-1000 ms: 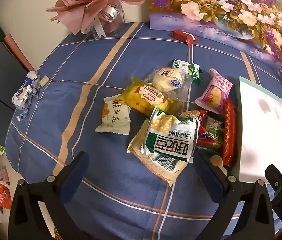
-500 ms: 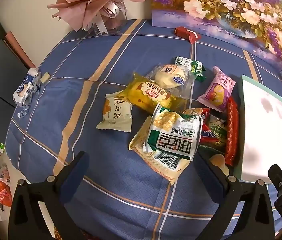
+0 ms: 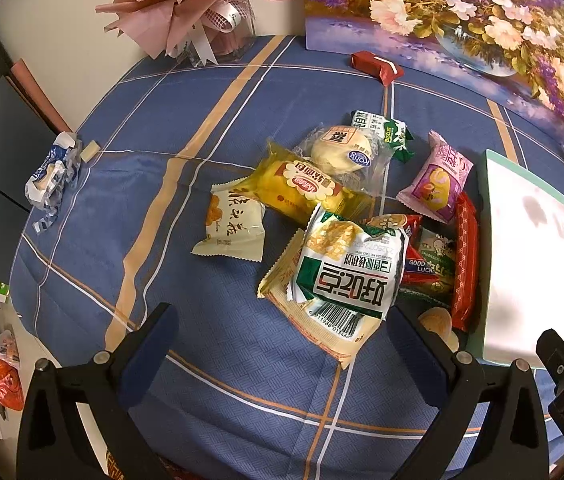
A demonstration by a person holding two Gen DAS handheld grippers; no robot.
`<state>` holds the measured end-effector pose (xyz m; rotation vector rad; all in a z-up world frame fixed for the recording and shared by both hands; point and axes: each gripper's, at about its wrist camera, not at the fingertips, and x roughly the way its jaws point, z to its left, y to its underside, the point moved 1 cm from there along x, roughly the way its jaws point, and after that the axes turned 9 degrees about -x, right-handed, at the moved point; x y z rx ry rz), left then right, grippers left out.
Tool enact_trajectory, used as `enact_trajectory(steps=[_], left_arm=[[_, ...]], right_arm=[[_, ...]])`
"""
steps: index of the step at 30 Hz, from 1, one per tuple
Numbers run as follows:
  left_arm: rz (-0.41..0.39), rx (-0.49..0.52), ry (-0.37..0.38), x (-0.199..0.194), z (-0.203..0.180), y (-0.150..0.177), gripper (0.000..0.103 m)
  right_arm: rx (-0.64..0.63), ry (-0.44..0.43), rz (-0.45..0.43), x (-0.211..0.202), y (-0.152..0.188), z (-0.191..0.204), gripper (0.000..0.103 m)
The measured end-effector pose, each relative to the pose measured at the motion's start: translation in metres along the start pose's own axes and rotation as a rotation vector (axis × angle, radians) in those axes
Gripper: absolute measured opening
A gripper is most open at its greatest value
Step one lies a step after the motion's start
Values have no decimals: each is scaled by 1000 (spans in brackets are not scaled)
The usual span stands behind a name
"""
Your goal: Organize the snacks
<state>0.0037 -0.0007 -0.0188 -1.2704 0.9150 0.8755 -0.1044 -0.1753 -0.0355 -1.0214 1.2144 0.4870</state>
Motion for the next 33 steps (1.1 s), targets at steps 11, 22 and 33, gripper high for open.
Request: enact_trajectory(steps=[11, 22, 33], left_arm=[[3, -2, -1, 0, -1, 1, 103], [4, -3, 1, 1, 0, 2, 103], [5, -3, 2, 2, 0, 3, 103]], right_arm=[[-1, 0, 2, 1, 0, 0, 103], [-2, 0, 4, 1, 1, 1, 103], [-3, 0, 6, 2, 1, 1, 103]])
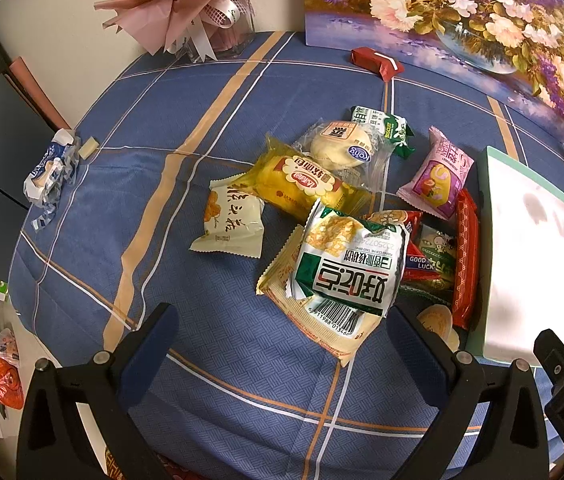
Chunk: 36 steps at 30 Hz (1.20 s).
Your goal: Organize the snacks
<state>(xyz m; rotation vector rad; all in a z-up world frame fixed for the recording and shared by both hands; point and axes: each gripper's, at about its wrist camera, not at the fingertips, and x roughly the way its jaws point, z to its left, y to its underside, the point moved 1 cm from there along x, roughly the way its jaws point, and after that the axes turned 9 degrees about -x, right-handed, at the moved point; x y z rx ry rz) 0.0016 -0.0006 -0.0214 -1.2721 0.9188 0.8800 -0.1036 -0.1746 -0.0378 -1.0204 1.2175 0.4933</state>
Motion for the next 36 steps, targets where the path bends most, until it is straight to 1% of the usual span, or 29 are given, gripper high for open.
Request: enact_trajectory(steps=[22, 24, 26, 30, 32, 35, 36], left_arm=[[10, -5, 3, 2, -1, 0, 103], [10, -23, 8, 2, 1, -1, 103], [5, -68, 19, 0, 9, -4, 103], [5, -156, 66, -2, 25, -10, 103], [13, -162, 81, 0, 27, -12, 103], [19, -169, 96, 4, 32, -13, 103], [21, -178, 106, 5, 34, -15, 103]], right_arm=[[-1, 0, 3, 2, 1, 1, 103], [-1, -1, 3, 1, 0, 0, 103], [-2, -10, -1, 2, 0, 0, 103], [-16, -70, -25, -3, 0, 7, 103], [-25, -123, -29, -2, 0, 16, 103], [-18, -218, 3, 5, 1, 31, 102], [-15, -235, 13, 7, 2, 34, 101]])
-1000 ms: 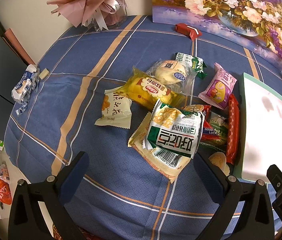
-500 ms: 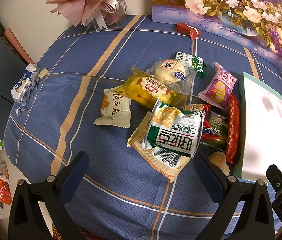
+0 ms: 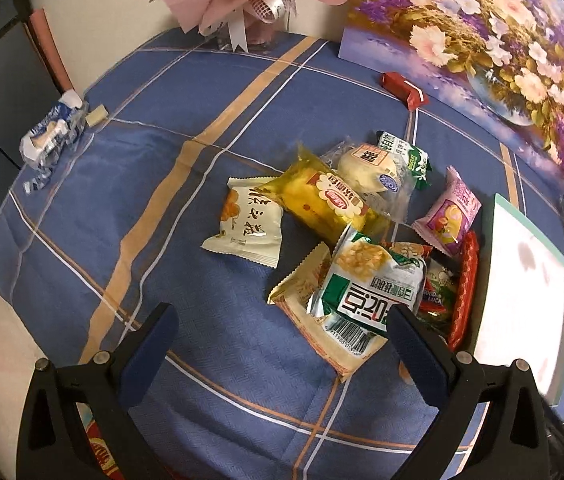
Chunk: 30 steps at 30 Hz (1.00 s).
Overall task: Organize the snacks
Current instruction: 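Grasp the cream bread bag with left tool while right grasps yellow pudding cup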
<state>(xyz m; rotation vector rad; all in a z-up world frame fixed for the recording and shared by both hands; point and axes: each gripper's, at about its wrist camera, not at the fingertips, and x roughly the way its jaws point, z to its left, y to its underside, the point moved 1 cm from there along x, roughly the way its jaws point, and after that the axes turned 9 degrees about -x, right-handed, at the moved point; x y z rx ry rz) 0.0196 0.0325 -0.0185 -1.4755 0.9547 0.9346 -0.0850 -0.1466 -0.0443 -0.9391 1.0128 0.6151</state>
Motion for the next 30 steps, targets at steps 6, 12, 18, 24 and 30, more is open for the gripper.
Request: enact_trajectory(steps=[6, 12, 18, 24, 30], left_arm=[[58, -64, 27, 15, 13, -4, 103], [146, -47, -5, 36, 12, 2, 103], [214, -81, 4, 53, 17, 4, 103], [263, -104, 39, 72, 14, 6, 103], [272, -149, 79, 89, 11, 5, 103]], right_arm=[[2, -47, 77, 19, 6, 15, 92], [39, -51, 154, 43, 12, 20, 81], [59, -35, 183, 62, 12, 23, 74], [79, -18, 190, 77, 8, 28, 65], [90, 7, 174, 84, 4, 33, 57]])
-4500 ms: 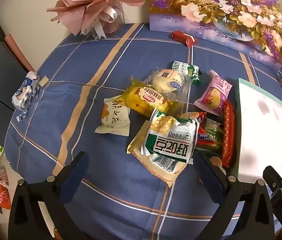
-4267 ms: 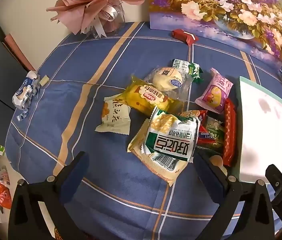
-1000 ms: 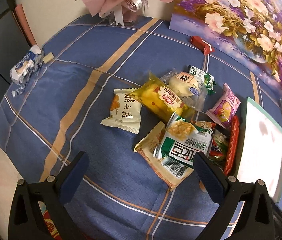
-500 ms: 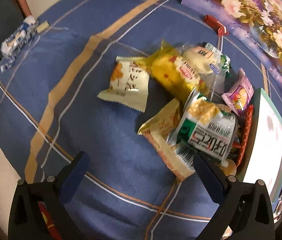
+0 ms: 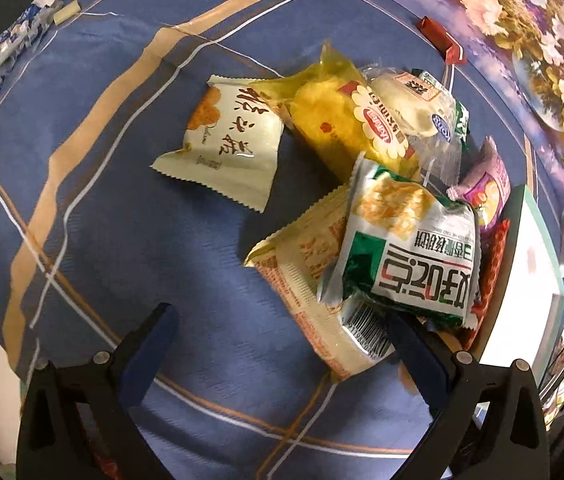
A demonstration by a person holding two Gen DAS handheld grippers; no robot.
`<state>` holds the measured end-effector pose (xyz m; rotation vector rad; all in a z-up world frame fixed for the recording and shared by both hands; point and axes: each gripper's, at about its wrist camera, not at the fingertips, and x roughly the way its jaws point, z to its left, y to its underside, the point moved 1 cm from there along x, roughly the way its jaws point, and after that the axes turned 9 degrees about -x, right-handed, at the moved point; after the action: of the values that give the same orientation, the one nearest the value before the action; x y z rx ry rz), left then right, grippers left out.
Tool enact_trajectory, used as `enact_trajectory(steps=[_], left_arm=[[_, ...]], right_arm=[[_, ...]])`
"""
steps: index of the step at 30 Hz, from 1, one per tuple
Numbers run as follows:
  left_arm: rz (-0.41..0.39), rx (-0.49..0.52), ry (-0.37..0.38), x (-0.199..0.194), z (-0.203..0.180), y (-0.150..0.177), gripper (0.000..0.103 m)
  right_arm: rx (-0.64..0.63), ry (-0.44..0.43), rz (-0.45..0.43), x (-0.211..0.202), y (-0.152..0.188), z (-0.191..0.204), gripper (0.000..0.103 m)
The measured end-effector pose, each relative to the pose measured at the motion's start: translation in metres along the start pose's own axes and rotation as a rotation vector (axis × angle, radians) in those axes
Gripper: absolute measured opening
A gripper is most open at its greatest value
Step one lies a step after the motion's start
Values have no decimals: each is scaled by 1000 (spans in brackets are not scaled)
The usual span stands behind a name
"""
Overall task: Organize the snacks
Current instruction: 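Grasp the cream bread bag with left tool while right grasps yellow pudding cup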
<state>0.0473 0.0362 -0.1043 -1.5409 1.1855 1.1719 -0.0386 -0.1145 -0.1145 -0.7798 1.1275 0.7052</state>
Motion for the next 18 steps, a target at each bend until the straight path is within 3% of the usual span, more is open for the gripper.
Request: enact_trajectory(steps=[12, 18], left_arm=[[35, -44, 52, 40, -13, 3, 100], [52, -22, 129, 34, -28, 1, 63]], right_arm=[[-3, 10, 4, 3, -3, -12, 54], [7, 9, 3, 3, -2, -13, 48]])
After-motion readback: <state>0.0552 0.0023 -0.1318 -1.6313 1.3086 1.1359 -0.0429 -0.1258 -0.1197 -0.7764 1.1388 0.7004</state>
